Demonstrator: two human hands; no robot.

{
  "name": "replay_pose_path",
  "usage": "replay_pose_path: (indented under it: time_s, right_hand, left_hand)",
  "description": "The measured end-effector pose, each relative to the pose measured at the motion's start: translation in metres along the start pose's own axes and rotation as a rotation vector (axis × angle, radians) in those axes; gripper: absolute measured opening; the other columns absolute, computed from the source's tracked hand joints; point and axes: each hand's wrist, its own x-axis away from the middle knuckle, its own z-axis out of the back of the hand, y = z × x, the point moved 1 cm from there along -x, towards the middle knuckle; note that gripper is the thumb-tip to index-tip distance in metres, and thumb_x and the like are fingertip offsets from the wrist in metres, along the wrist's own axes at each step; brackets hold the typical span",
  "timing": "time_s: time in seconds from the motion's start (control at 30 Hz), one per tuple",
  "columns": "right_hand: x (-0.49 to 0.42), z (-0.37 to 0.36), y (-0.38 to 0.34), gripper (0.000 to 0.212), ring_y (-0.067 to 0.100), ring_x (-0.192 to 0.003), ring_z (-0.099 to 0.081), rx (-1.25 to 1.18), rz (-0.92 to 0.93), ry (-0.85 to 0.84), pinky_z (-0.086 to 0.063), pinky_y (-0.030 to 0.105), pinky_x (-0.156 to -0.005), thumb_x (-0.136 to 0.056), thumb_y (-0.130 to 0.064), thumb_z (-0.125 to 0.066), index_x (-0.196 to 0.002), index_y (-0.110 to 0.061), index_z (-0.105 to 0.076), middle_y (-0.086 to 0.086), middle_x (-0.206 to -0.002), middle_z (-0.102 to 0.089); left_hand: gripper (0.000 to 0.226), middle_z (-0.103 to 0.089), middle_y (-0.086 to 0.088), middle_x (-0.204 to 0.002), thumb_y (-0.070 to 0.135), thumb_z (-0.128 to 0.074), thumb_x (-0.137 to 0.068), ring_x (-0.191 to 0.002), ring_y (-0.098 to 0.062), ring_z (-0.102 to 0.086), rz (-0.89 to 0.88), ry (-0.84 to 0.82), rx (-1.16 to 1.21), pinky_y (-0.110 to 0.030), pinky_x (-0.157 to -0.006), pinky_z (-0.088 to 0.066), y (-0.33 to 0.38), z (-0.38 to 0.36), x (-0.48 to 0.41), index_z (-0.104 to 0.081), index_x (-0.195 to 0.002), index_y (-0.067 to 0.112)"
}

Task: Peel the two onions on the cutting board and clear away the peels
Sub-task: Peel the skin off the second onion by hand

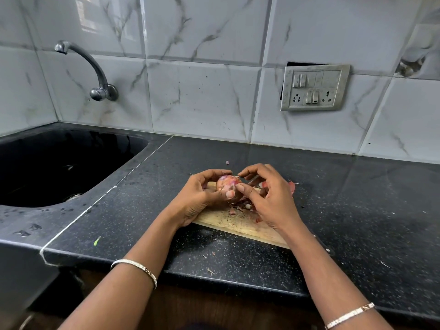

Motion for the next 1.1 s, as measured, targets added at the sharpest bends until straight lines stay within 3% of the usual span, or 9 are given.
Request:
replay_pose_path:
  time_s: [0.1,0.2,0.43,0.67,0.8,0.87,0.93,1.0,1.1]
  right_hand:
    - [0.001,0.001,-0.003,0.009,-0.005,-0.094,-0.056,0.062,-0.006,0.011,-0.025,-0.006,-0.079,-0.083,-0.015,-0.081,-0.089,-0.018,-0.074,-0.007,-0.097,-0.065]
    - [0.002,0.003,-0.006,0.006,-0.013,-0.089,-0.053,0.082,-0.017,0.005,-0.018,-0.011,-0.077,-0.083,-0.013,-0.08,-0.085,-0.014,-0.075,-0.003,-0.095,-0.066]
    - [0.001,0.004,-0.005,0.006,0.013,-0.095,-0.057,0.144,-0.055,-0.031,-0.012,-0.01,-0.079,-0.084,-0.013,-0.08,-0.086,-0.017,-0.075,-0.004,-0.096,-0.066]
    - [0.002,0.002,0.002,0.008,0.012,-0.099,-0.051,0.213,-0.118,-0.091,-0.013,-0.008,-0.077,-0.084,-0.015,-0.08,-0.085,-0.02,-0.074,-0.009,-0.095,-0.064]
    - [0.003,0.002,0.008,0.01,0.011,-0.098,-0.047,0.316,-0.166,-0.111,-0.021,0.003,-0.082,-0.084,-0.017,-0.078,-0.082,-0.023,-0.071,-0.014,-0.091,-0.06]
    - [0.003,0.002,0.011,0.011,0.012,-0.096,-0.049,0.412,-0.189,-0.099,-0.033,0.024,-0.096,-0.083,-0.02,-0.077,-0.078,-0.026,-0.069,-0.015,-0.088,-0.06]
    - [0.003,0.003,0.012,0.011,0.013,-0.096,-0.051,0.491,-0.22,-0.08,-0.034,0.044,-0.104,-0.081,-0.024,-0.075,-0.074,-0.028,-0.067,-0.015,-0.086,-0.06]
    - [0.002,0.005,0.011,0.012,0.011,-0.094,-0.051,0.449,-0.221,-0.031,-0.035,0.045,-0.103,-0.08,-0.026,-0.073,-0.071,-0.028,-0.065,-0.016,-0.084,-0.061]
    - [0.002,0.006,0.007,0.007,0.009,-0.092,-0.056,0.194,-0.173,0.009,-0.04,0.03,-0.082,-0.078,-0.024,-0.072,-0.078,-0.028,-0.065,-0.016,-0.084,-0.064]
  left_hand:
    - [0.06,-0.074,-0.021,-0.111,0.004,-0.086,-0.072,-0.097,-0.032,-0.073,0.0,-0.006,-0.019,-0.039,-0.088,-0.062,0.002,-0.001,0.001,-0.065,-0.128,0.01]
    - [0.059,-0.074,-0.02,-0.114,0.008,-0.084,-0.072,-0.1,-0.033,-0.073,-0.006,0.012,0.007,-0.04,-0.089,-0.061,0.002,-0.001,0.001,-0.065,-0.128,0.01]
    - [0.056,-0.075,-0.018,-0.112,0.008,-0.079,-0.075,-0.103,-0.035,-0.072,0.003,0.06,0.089,-0.047,-0.092,-0.059,0.001,0.0,0.0,-0.063,-0.129,0.005]
    - [0.054,-0.074,-0.017,-0.114,0.009,-0.076,-0.079,-0.1,-0.033,-0.074,0.0,0.102,0.123,-0.036,-0.079,-0.064,0.001,0.001,-0.001,-0.062,-0.13,0.004]
    - [0.052,-0.071,-0.02,-0.122,0.012,-0.083,-0.08,-0.103,-0.034,-0.073,0.012,0.123,0.114,-0.042,-0.087,-0.062,0.001,0.002,-0.002,-0.064,-0.128,0.008]
    - [0.052,-0.069,-0.021,-0.125,0.014,-0.081,-0.078,-0.112,-0.041,-0.069,0.024,0.136,0.123,-0.053,-0.097,-0.055,-0.001,0.004,-0.004,-0.065,-0.127,0.009]
    - [0.051,-0.069,-0.021,-0.126,0.017,-0.077,-0.078,-0.115,-0.044,-0.066,0.033,0.141,0.131,-0.057,-0.101,-0.05,-0.002,0.005,-0.004,-0.065,-0.127,0.009]
    - [0.052,-0.069,-0.021,-0.125,0.017,-0.077,-0.078,-0.114,-0.044,-0.067,0.042,0.135,0.139,-0.057,-0.102,-0.05,-0.002,0.005,-0.005,-0.065,-0.127,0.008]
    - [0.056,-0.069,-0.022,-0.126,0.014,-0.078,-0.076,-0.112,-0.043,-0.069,0.051,0.113,0.142,-0.057,-0.103,-0.051,-0.001,0.006,-0.005,-0.064,-0.129,0.006]
